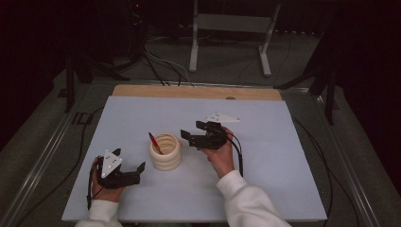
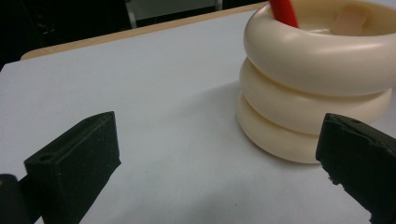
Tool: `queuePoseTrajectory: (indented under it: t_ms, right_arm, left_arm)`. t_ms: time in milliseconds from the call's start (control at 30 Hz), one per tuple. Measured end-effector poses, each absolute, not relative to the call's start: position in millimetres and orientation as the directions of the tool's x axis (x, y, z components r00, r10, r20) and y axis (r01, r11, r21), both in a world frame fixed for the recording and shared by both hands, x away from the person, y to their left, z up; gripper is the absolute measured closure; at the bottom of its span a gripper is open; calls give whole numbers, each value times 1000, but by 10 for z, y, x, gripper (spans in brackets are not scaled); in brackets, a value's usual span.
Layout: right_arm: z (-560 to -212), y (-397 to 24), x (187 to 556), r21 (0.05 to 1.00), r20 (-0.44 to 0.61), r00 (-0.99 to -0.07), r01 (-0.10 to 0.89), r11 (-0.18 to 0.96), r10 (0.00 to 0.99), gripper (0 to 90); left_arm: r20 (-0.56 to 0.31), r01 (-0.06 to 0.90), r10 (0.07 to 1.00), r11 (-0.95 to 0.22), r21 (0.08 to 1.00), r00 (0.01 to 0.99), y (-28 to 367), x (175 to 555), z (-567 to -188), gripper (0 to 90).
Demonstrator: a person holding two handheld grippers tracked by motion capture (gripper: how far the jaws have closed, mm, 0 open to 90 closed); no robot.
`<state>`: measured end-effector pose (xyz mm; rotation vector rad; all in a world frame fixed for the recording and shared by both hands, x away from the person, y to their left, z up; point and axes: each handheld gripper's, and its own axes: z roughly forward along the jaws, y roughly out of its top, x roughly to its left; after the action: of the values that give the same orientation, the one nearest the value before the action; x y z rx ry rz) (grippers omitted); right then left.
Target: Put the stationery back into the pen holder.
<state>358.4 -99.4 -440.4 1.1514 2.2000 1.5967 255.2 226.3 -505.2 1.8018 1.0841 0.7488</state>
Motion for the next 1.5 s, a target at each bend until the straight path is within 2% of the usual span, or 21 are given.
queuePoseTrajectory:
  t_ms: [133, 233, 433, 667, 1033, 1500]
  right_arm:
    - [-4370, -1155, 3537, 870, 230, -662, 469, 155, 713, 130]
    - [-4354, -1290, 3498, 865, 192, -649, 466, 186, 736, 54]
    - [-4405, -1556, 3424, 844, 142, -611, 486, 228, 779, 8]
    - [-4492, -1827, 3322, 824, 104, -578, 506, 255, 809, 0]
    - [-4650, -2185, 3054, 805, -28, -527, 492, 332, 849, 0]
    - [-4851, -2619, 2749, 867, 25, -488, 445, 224, 873, 0]
  left_arm:
    - [56, 368, 897, -236, 900, 438, 2259, 2554, -5055, 2]
    - [55, 368, 897, -235, 900, 438, 2258, 2554, -5056, 2]
    - [55, 369, 898, -234, 900, 436, 2258, 2555, -5056, 2]
    - [49, 370, 900, -227, 901, 432, 2264, 2554, -5053, 2]
    - [26, 367, 907, -196, 910, 420, 2309, 2546, -5024, 2]
    - [4, 357, 913, -164, 919, 408, 2374, 2526, -4981, 2]
